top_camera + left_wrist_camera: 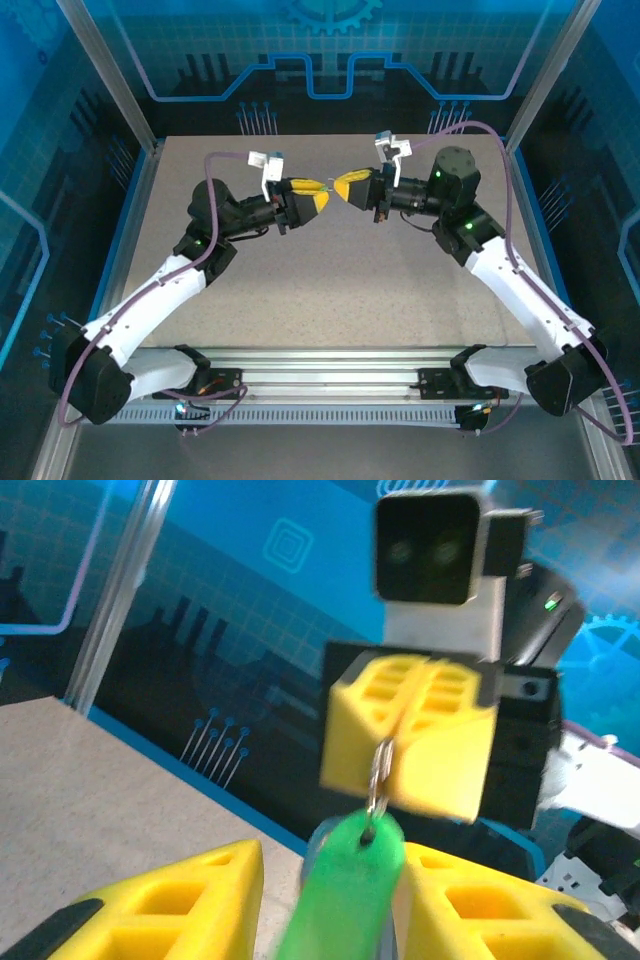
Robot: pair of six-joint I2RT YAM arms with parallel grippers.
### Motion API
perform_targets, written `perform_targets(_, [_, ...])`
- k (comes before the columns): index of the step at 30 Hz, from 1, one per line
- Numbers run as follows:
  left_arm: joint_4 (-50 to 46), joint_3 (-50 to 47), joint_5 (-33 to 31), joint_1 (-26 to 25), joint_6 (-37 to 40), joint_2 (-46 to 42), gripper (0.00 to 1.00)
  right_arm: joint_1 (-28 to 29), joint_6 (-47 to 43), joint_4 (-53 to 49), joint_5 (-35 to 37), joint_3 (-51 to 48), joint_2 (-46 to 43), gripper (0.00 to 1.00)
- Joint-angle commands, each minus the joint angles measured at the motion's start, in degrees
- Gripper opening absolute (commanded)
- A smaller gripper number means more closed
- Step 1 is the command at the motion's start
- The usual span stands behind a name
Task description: Remove the keys from the keyring
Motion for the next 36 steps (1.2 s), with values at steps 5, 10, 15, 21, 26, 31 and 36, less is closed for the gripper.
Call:
perform_targets(5, [-6.5, 0.44, 0.37, 4.08, 2.3, -5.78, 0.39, -0.23, -22.71, -42.34, 4.99, 18.22, 5.05, 0.0])
perform_targets(10, [-13.28, 4.9, 4.49, 4.47, 5.84, -4.66, 0.4, -0.09, -29.36, -56.71, 7.11, 27.47, 9.05, 0.0])
perform_targets(15, [-19.34, 9.45, 9.57, 4.46, 8.37, -1.46, 0.41, 1.0, -32.53, -66.11, 10.06, 34.3, 13.42, 0.0])
perform_targets(21, [-24.32, 12.41, 14.22, 4.41, 10.89, 1.82, 0.48, 2.14, -34.68, -71.44, 10.42, 40.09, 18.31, 0.0])
perform_targets(26, [-29.4, 14.28, 15.29, 4.37, 14.63, 3.74, 0.49, 4.11, -36.44, -73.95, 10.41, 44.13, 21.5, 0.0])
perform_targets(31, [-30.61, 15.41, 18.43, 4.29, 15.25, 5.5, 0.48, 4.8, -36.92, -74.85, 9.75, 46.92, 23.74, 0.0])
perform_targets(36, [-31.67, 15.8, 19.23, 3.95, 16.13, 6.25, 0.47, 5.16, -37.2, -74.61, 8.8, 47.65, 24.37, 0.0])
